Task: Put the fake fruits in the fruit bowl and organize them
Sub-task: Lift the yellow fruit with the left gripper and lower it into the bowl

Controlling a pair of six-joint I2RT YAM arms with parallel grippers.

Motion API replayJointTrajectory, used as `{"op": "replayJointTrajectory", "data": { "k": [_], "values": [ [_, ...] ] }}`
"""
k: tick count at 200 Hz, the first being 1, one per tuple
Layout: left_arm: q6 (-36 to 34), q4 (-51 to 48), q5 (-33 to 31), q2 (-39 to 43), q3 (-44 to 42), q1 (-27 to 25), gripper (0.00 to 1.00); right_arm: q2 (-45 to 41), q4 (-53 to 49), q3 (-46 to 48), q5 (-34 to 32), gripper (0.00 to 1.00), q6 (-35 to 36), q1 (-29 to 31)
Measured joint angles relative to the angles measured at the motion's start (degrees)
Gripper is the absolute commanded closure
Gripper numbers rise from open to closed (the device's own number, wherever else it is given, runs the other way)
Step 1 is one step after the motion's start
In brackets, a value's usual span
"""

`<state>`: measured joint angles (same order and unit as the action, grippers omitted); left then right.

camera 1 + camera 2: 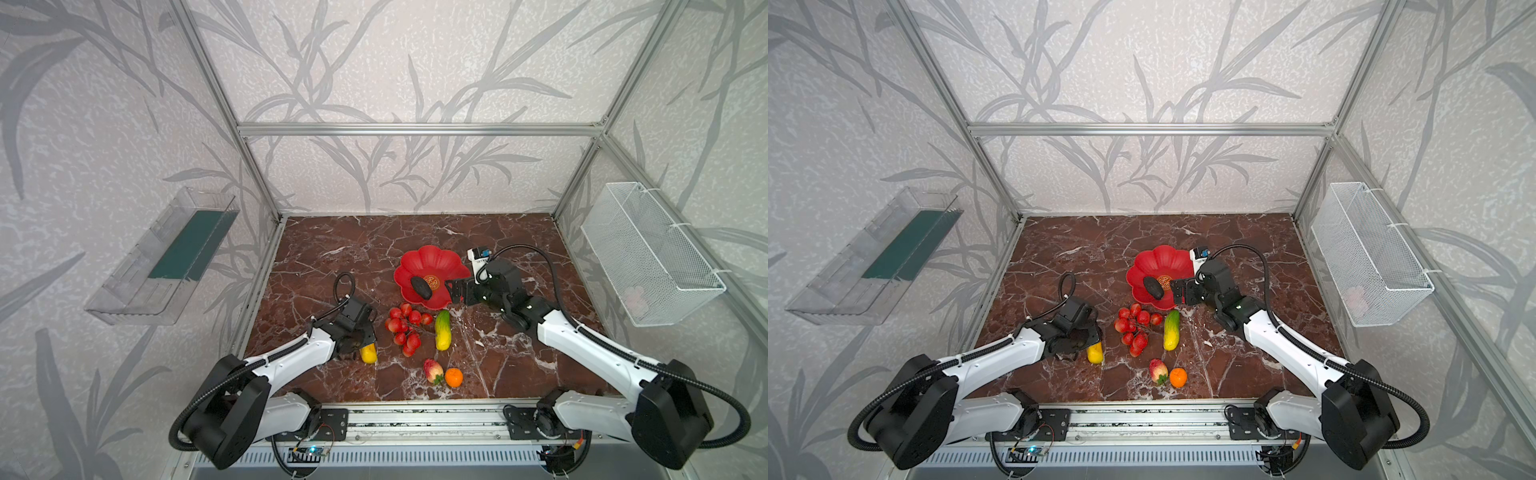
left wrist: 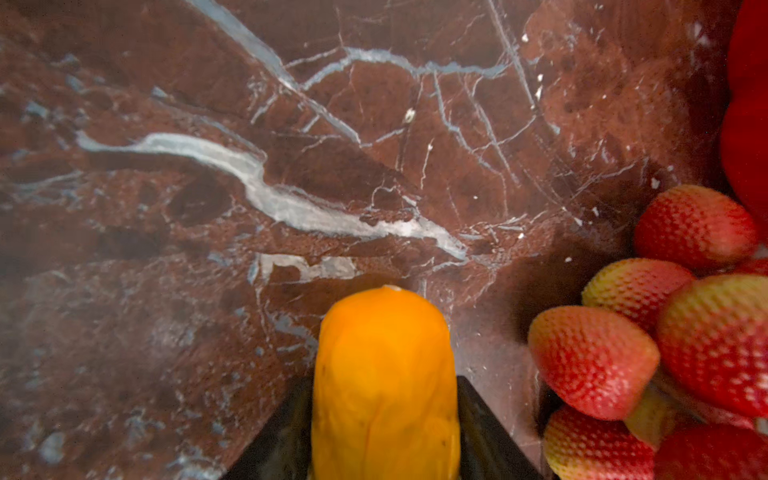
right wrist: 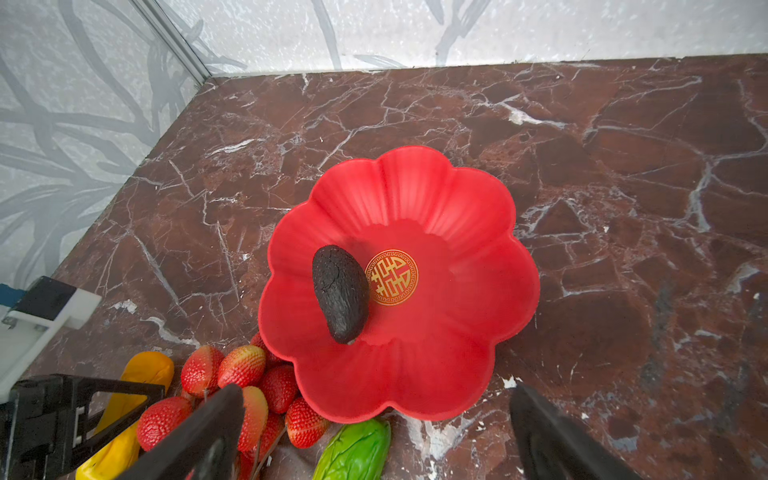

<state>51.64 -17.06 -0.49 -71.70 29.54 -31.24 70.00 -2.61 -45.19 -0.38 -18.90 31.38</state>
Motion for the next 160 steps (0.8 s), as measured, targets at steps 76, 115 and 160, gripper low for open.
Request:
{"op": "replayJointTrajectory", "data": {
  "k": [76, 115, 160],
  "values": [
    [-1.11, -3.65, -1.25, 2.32, 2.93, -0.15, 0.63, -0.35, 0.26, 0.39, 0.07, 0.01, -0.83, -0.92],
    [-4.7, -6.36, -1.62, 5.4, 14.4, -0.17, 0.63, -0.76, 0.66, 0.92, 0.17, 0.01, -1.36, -1.51],
    [-9.09, -3.65, 0.74, -10.67, 33.11, -0.37, 0.63, -5.11, 0.92, 4.07, -0.92, 0.01, -2.73, -1.64]
  ]
}}
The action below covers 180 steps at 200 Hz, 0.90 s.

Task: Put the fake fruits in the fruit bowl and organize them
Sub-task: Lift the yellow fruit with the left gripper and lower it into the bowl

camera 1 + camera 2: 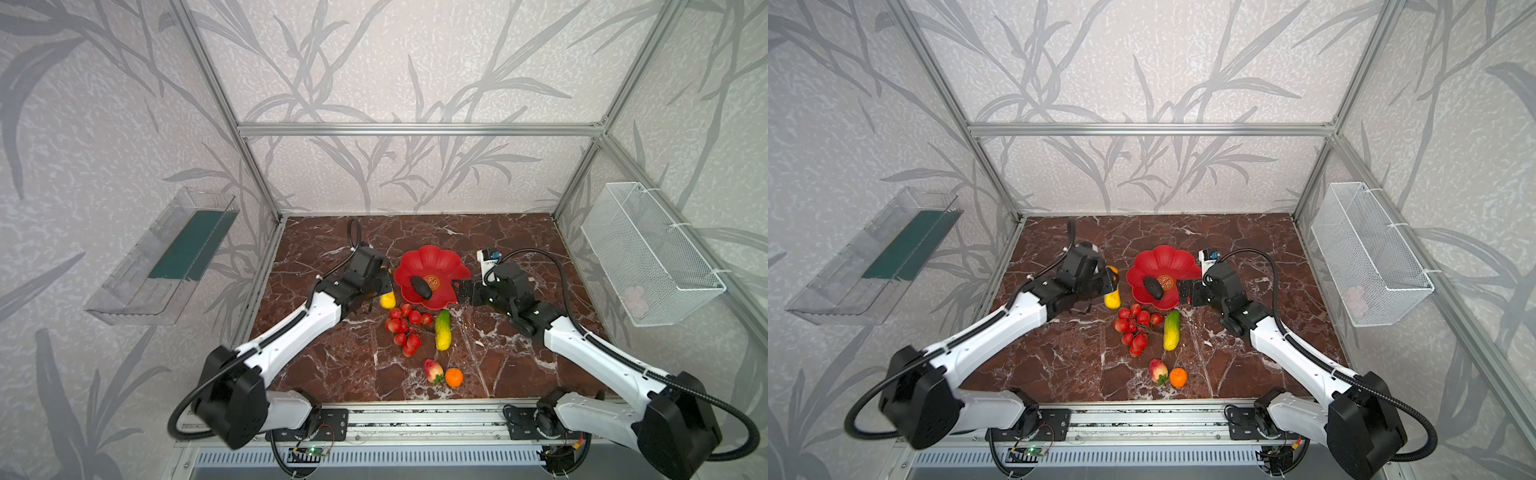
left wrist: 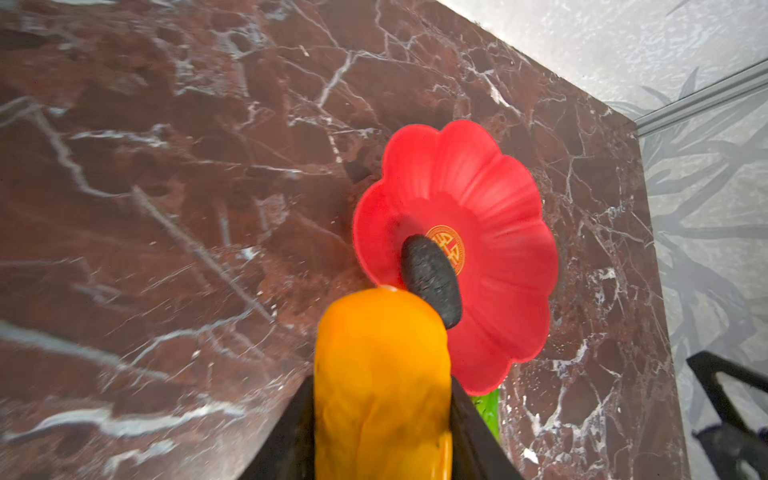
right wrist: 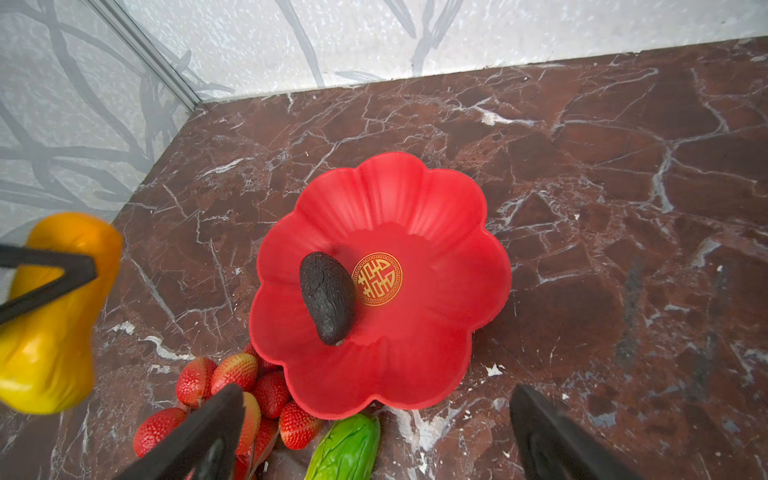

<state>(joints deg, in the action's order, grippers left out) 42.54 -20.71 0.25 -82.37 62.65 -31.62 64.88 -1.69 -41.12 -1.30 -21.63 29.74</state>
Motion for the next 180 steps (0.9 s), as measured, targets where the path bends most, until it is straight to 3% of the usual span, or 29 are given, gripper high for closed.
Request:
{"op": "replayJointTrajectory", "data": {
  "k": [48, 88, 157, 180],
  "values": [
    [-1.05, 1.05, 4.46, -24.7, 21.38, -1.99, 0.63, -8.72, -2.1, 4.35, -1.2, 0.01, -1.25, -0.02],
    [0.39, 1.73, 6.32, -38.66, 36.02, -3.98, 0.63, -14.16, -5.73, 7.21, -1.57, 0.01, -1.75, -0.02],
    [4.98, 2.1, 5.86, -45.03, 37.22, -5.25, 0.64, -15.23, -8.11, 8.26, -1.68, 0.01, -1.92, -0.02],
    [5.66, 2.23, 5.18, -45.0, 36.06, -5.4, 0.59, -14.25, -8.09, 8.26, -1.64, 0.01, -1.92, -0.02]
  ]
}}
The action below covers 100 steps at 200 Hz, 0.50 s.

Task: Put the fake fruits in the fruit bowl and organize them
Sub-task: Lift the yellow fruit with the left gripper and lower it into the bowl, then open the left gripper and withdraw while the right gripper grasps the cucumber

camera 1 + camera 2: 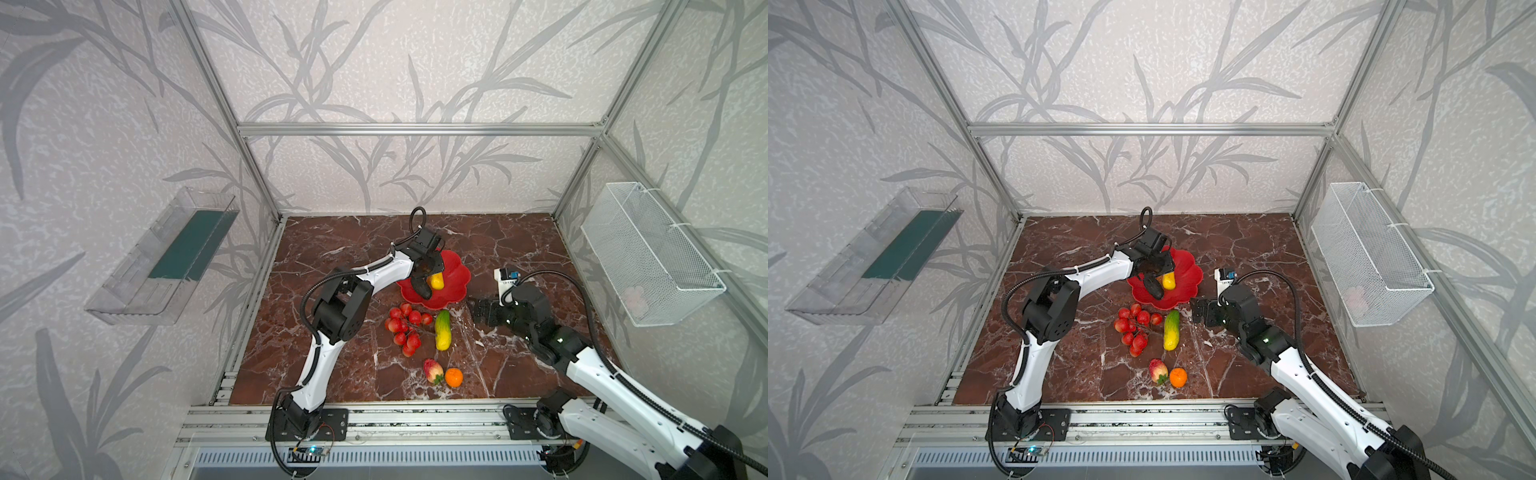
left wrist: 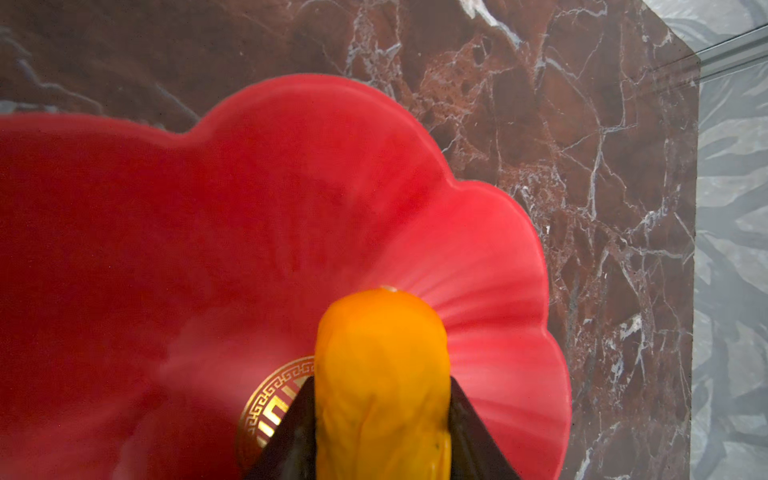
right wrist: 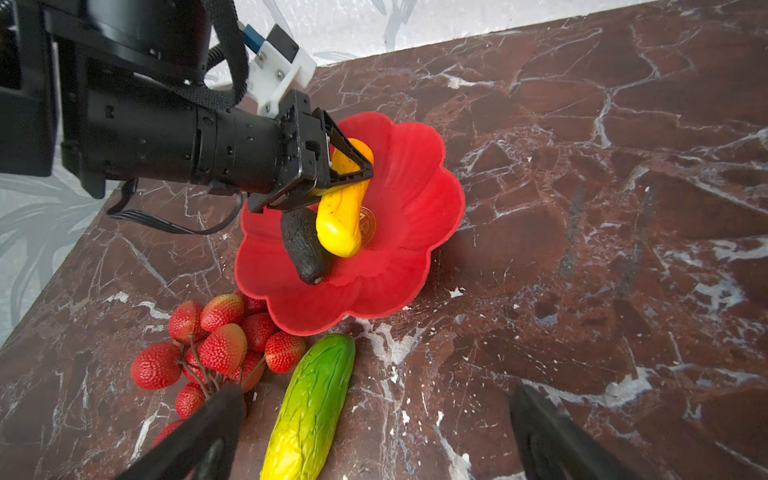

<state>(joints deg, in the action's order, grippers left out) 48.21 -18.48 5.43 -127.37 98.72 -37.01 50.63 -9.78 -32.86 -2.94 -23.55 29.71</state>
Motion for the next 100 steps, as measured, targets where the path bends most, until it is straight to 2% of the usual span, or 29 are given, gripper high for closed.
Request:
{"op": "replayJointTrajectory", "data": {
  "k": [32, 65, 100],
  "values": [
    [0.46, -0.11, -0.44, 0.0, -1.33, -0.22, 0.46, 2.03, 0.04, 0.0, 0.59, 0.0, -0.28, 0.0],
    [0.2, 0.28, -0.68, 1.09, -2.03, -0.37, 0.42, 3.93, 0.09, 0.0, 1.97, 0.05, -0.52, 0.02],
    [-1.14, 1.07, -1.6, 6.58, -4.44, -0.37, 0.42, 7.52, 0.13, 0.0, 3.02, 0.09, -1.25, 1.99]
  ]
}}
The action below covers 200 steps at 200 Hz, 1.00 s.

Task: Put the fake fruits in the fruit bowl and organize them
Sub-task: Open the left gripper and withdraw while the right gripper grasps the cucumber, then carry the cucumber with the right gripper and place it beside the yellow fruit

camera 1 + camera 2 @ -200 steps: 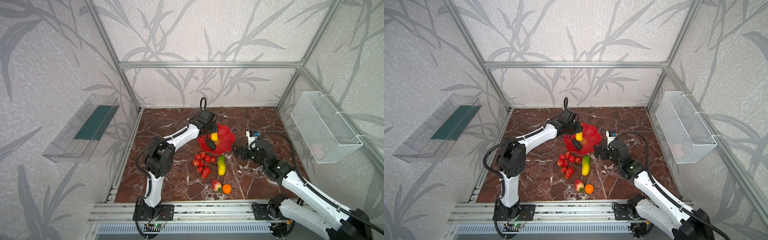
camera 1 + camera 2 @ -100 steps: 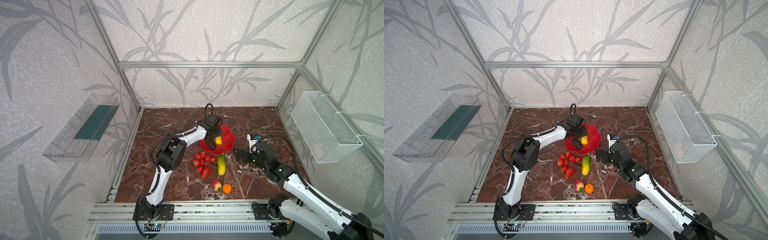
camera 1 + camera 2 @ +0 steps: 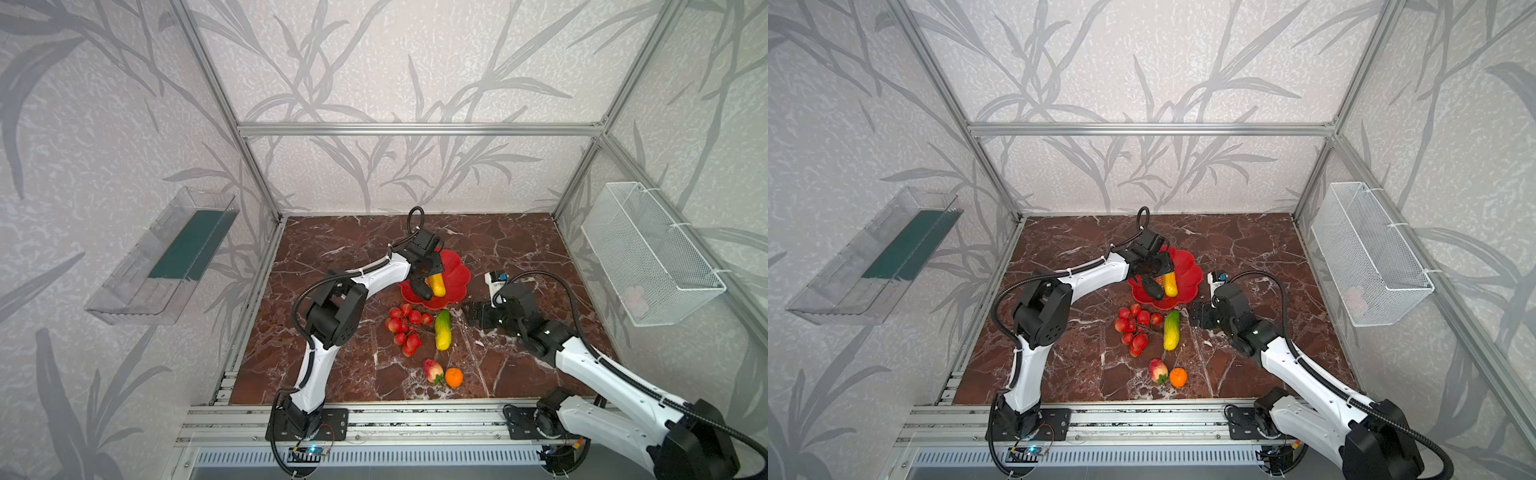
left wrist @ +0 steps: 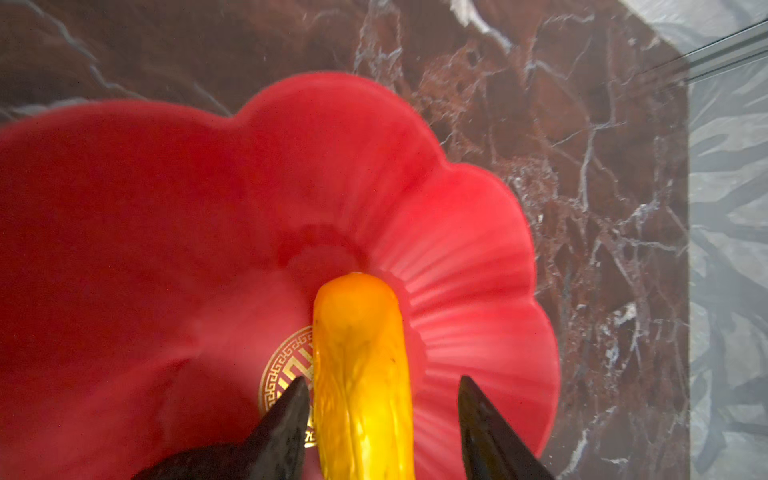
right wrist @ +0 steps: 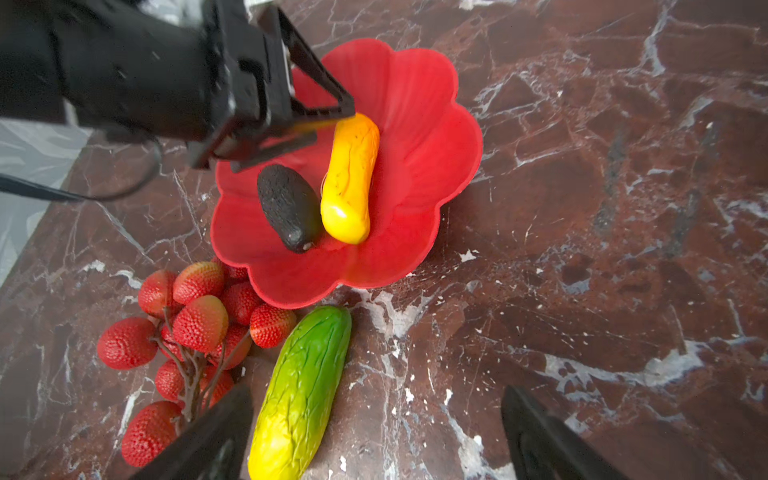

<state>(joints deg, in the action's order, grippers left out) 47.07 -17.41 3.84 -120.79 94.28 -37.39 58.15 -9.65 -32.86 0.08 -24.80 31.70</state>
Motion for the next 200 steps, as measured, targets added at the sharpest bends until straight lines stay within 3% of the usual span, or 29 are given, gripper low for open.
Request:
{"op": "replayJointTrajectory", "data": {
  "k": [45, 97, 142, 158, 181, 200],
  "values": [
    [-3.65, 5.99, -4.17, 15.41, -7.93, 0.0, 0.4, 5.35, 0.96, 0.24, -0.42, 0.1, -2.49, 8.33],
    [-8.46, 18.01, -13.38, 41.88, -32.63, 0.0, 0.3, 13.86, 4.74, 0.35, -1.46, 0.12, -5.22, 12.83],
    [-9.53, 18.84, -20.85, 61.7, -51.12, 0.02, 0.24, 21.94, 8.83, -0.31, -2.14, 0.16, -6.67, 12.98],
    [-9.38, 17.22, -23.19, 68.22, -55.21, 0.04, 0.22, 25.03, 9.62, -1.42, -1.9, 0.22, -7.08, 12.98],
    [-8.39, 14.27, -26.64, 77.2, -59.54, 0.04, 0.19, 28.46, 10.91, -3.19, -1.49, 0.42, -8.26, 12.98],
    [-7.21, 11.56, -29.53, 84.37, -62.77, 0.07, 0.17, 28.65, 12.02, -3.19, -1.18, 0.52, -9.6, 12.98]
  ]
}}
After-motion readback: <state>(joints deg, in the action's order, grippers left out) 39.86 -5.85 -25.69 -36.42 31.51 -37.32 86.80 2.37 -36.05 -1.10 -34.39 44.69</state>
